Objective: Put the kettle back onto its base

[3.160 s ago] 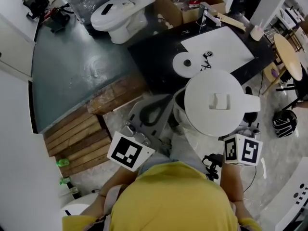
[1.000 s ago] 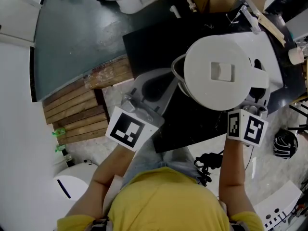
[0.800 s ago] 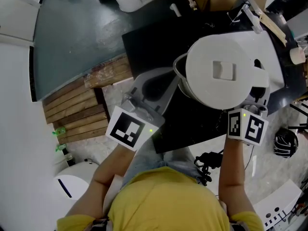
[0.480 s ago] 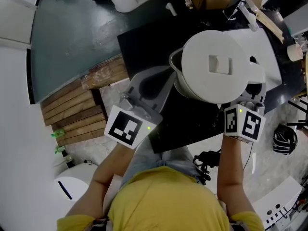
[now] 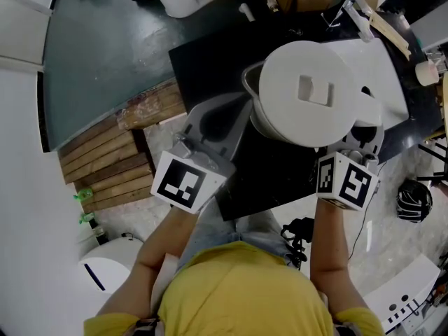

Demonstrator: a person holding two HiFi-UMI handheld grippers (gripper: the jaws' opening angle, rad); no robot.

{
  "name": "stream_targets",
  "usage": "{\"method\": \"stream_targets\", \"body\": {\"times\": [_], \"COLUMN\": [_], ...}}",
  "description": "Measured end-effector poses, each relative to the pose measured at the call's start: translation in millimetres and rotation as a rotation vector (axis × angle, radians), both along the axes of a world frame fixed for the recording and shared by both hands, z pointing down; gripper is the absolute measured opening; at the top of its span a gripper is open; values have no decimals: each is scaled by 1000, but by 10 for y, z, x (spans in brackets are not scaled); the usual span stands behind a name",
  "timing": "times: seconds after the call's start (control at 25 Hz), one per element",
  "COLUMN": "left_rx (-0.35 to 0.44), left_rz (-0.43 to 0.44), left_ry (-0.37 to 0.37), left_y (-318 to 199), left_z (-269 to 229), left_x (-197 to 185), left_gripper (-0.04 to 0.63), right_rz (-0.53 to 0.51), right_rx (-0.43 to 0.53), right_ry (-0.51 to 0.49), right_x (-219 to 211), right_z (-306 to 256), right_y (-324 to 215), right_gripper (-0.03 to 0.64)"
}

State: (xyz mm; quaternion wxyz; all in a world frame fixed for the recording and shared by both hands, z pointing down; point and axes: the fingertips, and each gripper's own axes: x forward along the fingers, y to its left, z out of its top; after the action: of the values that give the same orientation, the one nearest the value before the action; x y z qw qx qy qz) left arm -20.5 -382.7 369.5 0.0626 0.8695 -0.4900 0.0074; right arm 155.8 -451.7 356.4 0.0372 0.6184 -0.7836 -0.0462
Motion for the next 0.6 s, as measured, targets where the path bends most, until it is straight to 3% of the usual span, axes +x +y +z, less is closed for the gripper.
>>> {"method": "stream_targets", "body": {"times": [0.36,0.6], "left_rx": [-1,9], "left_rz": [-17,-10], "left_ry": [8,15], "left_y": [24,26], "left_z": [5,-29], "left_x": [-46,-13], "left_gripper": [3,3], "right_rz": [-70,-39], "right_rx": [75,74], "right_ry": [-28,-32], "right_x": [-117,-60], "right_z": [-49,-38], "right_y": [-126,-88], "right_gripper": [100,100]}}
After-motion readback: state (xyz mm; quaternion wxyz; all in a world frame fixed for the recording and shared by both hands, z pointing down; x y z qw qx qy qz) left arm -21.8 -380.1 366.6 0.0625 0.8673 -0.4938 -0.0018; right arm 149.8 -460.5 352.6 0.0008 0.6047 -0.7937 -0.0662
